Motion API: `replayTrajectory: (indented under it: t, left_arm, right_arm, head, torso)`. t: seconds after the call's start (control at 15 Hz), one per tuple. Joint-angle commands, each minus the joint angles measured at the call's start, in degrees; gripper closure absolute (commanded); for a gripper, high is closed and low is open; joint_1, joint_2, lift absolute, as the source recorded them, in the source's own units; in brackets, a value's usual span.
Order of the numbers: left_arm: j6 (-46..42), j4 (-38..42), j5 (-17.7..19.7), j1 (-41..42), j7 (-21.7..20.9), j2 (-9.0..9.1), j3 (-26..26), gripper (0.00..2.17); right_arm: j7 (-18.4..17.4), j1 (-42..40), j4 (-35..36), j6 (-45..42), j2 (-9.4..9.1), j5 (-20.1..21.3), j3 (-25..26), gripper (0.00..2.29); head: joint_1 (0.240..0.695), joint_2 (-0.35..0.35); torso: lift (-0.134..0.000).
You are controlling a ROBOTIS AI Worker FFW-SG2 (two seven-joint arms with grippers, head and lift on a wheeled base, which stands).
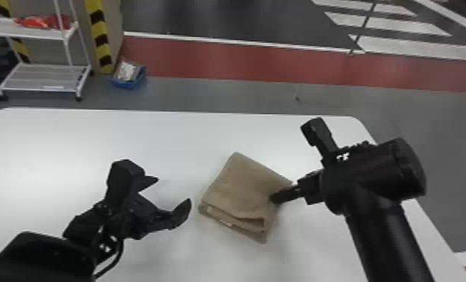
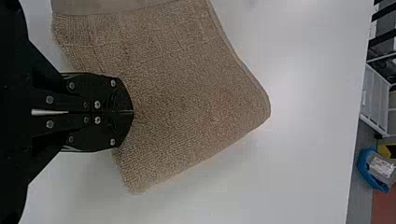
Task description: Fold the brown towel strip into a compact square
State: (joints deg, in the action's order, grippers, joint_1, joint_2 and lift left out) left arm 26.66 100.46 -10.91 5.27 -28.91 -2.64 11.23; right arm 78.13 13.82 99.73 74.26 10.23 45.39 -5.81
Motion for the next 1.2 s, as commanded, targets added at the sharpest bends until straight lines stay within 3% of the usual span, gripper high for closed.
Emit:
replayTrajectory:
  t: [0.0,0.27,0.53,0.67,0.87,1.13]
  left_arm:
    - [-0.16,-0.09,0.01,0.00,-0.01,0.00,-0.07,0.07]
    - [0.02,-0.01,0.01,0.53,-0.09,0.00,-0.24,0.07]
    - [-0.16,-0.01,0.01,0.70,-0.36,0.00,-0.95,0.07]
    - [-0.16,0.35,0.01,0.79,-0.36,0.00,-0.86,0.07]
    - [-0.16,0.70,0.10,1.05,-0.36,0.00,-1.12,0.07]
    - [-0.51,0.70,0.10,1.41,-0.53,0.00,-1.83,0.07]
  right_arm:
    - [0.19,0.86,-0.42,0.05,-0.03,-0.21,1.06,1.67]
    - [0.19,-2.13,7.93,2.69,0.14,-2.94,6.69,1.67]
    - [0.19,-3.27,9.95,3.92,2.78,-3.55,10.46,1.67]
    - [0.19,-1.95,7.14,4.10,3.39,-2.85,11.61,1.67]
    - [0.19,1.74,-1.74,3.92,3.22,-1.18,9.32,1.67]
    - [0.19,6.58,-10.09,3.57,0.14,-0.21,5.37,1.67]
  head:
    - [0.695,-0.189]
    - [0.695,-0.201]
    - [0.695,-0.219]
    - [0.695,-0.247]
    - [0.695,-0.277]
    - [0.695,-0.262]
  torso:
    - [-0.124]
    - [-0.124]
    - [-0.124]
    - [-0.124]
    - [-0.124]
    - [-0.124]
